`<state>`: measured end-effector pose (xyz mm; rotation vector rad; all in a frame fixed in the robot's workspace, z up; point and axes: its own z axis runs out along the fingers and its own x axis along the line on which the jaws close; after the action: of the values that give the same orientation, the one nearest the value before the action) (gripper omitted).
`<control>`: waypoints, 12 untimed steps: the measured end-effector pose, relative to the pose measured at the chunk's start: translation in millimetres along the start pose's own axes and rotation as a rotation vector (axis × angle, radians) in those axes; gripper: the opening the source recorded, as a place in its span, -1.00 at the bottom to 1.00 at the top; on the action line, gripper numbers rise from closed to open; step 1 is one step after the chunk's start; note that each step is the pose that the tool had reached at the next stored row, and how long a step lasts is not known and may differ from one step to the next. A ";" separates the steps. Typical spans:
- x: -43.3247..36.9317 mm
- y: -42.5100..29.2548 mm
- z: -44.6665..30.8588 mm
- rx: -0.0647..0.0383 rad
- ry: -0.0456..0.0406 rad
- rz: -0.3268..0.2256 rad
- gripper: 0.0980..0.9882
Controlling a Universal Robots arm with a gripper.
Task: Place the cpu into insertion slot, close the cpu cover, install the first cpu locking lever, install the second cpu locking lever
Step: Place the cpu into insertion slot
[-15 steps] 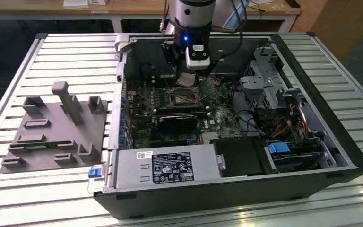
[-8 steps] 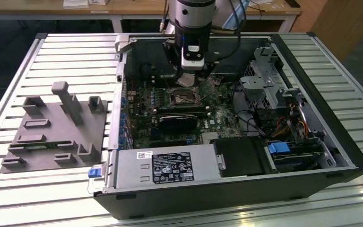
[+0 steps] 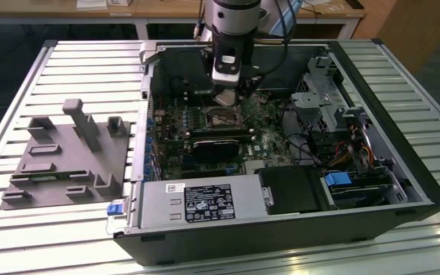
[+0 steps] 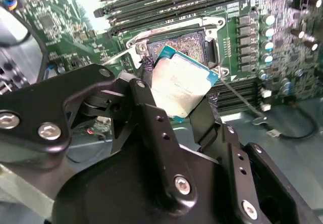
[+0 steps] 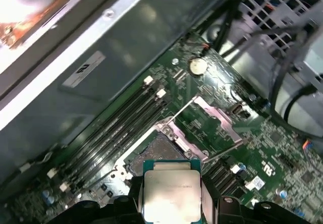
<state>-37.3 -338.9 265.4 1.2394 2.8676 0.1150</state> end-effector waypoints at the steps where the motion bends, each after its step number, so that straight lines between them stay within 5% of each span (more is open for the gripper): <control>1: 0.0 0.0 0.3 0.000 -0.0013 0.018 -0.01; 12: -0.1 -0.3 4.1 -0.003 -0.0163 0.221 -0.01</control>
<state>-37.3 -338.8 261.3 1.5445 2.7063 0.1114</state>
